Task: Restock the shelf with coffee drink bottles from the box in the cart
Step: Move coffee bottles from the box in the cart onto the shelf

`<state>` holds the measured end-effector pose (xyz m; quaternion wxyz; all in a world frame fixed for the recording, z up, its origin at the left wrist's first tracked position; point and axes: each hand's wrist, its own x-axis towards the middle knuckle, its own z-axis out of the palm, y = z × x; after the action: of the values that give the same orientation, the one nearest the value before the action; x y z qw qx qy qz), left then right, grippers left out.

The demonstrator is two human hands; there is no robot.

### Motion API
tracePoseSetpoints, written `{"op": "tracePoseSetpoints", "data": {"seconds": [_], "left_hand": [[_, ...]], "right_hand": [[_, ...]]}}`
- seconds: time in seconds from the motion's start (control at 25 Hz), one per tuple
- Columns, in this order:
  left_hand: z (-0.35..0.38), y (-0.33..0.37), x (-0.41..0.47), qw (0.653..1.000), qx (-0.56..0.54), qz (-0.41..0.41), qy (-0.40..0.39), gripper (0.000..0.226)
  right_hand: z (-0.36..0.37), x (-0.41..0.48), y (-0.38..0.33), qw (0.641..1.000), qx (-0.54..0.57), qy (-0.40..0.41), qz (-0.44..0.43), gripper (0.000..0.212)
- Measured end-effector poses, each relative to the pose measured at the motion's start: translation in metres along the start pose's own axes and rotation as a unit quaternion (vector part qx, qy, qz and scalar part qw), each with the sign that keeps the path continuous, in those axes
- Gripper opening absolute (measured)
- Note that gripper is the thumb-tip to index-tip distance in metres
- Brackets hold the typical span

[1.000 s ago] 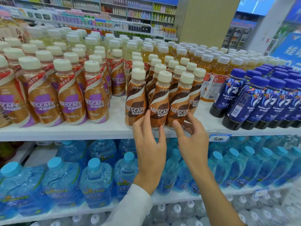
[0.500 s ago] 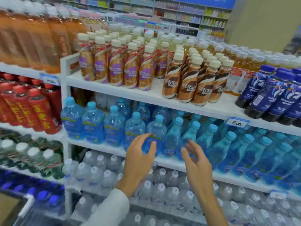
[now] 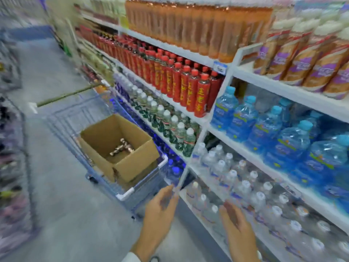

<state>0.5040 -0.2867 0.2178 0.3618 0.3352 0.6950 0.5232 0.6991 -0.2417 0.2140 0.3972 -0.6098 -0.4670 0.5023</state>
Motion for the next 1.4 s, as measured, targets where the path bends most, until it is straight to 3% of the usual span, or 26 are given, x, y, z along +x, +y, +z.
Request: {"op": "tracePoseSetpoints", "data": {"seconds": [0.16, 0.36, 0.64, 0.92, 1.28, 1.4], "left_hand": [[-0.088, -0.03, 0.012, 0.994, -0.023, -0.053, 0.09, 0.024], [-0.181, -0.051, 0.055, 0.983, -0.03, -0.071, 0.164, 0.023], [-0.282, -0.061, 0.13, 0.974, -0.026, -0.104, 0.202, 0.021], [-0.306, -0.074, 0.222, 0.968, -0.052, -0.153, 0.194, 0.021], [-0.295, -0.077, 0.384, 0.946, -0.045, -0.223, 0.229, 0.022], [-0.289, -0.101, 0.449, 0.939, -0.046, -0.256, 0.226, 0.023]], "right_hand": [[0.082, -0.001, -0.005, 0.997, -0.021, -0.071, 0.007, 0.016], [0.202, 0.008, -0.022, 0.983, -0.044, -0.178, 0.029, 0.027], [0.329, 0.028, -0.046, 0.962, -0.136, -0.235, 0.028, 0.022], [0.407, 0.091, -0.056, 0.954, -0.178, -0.236, 0.056, 0.025], [0.525, 0.248, -0.056, 0.919, -0.236, -0.303, 0.092, 0.021], [0.577, 0.294, -0.043, 0.906, -0.278, -0.301, 0.104, 0.03]]}}
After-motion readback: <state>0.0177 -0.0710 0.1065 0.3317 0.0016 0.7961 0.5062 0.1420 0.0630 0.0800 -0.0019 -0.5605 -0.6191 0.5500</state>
